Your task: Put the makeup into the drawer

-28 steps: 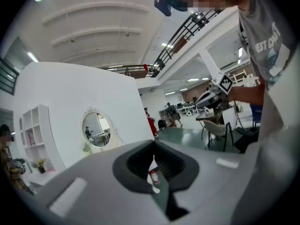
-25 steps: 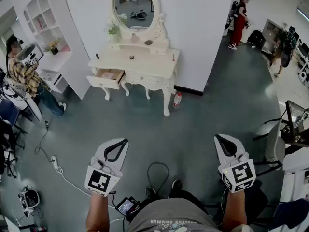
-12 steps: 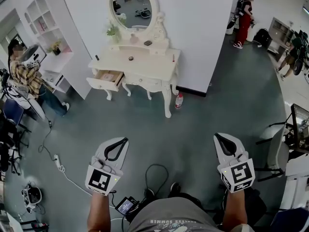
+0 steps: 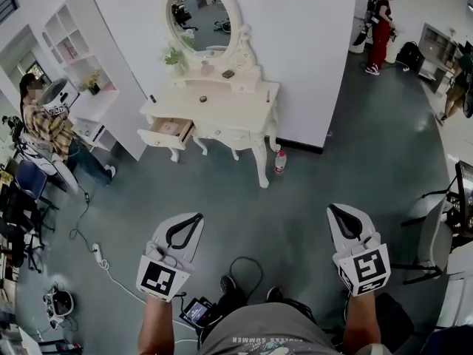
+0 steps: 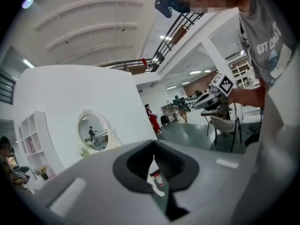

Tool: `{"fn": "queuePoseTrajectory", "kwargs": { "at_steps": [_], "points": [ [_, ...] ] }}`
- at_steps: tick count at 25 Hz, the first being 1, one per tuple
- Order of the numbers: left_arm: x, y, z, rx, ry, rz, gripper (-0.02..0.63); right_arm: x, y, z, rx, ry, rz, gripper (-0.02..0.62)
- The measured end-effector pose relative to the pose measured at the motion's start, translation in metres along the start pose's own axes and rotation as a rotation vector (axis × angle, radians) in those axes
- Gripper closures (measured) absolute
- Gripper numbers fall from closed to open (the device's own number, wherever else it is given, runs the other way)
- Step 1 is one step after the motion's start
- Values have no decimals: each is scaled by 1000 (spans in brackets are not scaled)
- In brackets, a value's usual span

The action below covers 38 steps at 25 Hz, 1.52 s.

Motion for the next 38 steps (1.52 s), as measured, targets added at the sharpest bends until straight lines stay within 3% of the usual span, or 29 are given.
{"fn": "queuePoseTrajectory", "kwargs": {
  "at_steps": [10, 25, 32, 38],
  "points": [
    [52, 41, -10, 7, -53, -95, 604, 33, -1, 3, 12, 32, -77, 594],
    [116, 206, -54, 13, -137, -236, 604, 160, 34, 56, 11, 84, -254, 594],
    [120, 273, -78, -6, -160, -240, 604, 210, 58, 84, -11, 117, -277, 594],
    [134, 304, -94, -28, -155, -221, 604, 259, 47, 93, -26, 123, -255, 594]
  ]
}}
Point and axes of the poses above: the fingertips, and each gripper's own axes: x forward along the fingers, y to its left, z out of its top, the point moved 7 cm from there along -x, backward along the fingers, and after that the axes turned 3 degrees about -x, right-handed, at the moved point
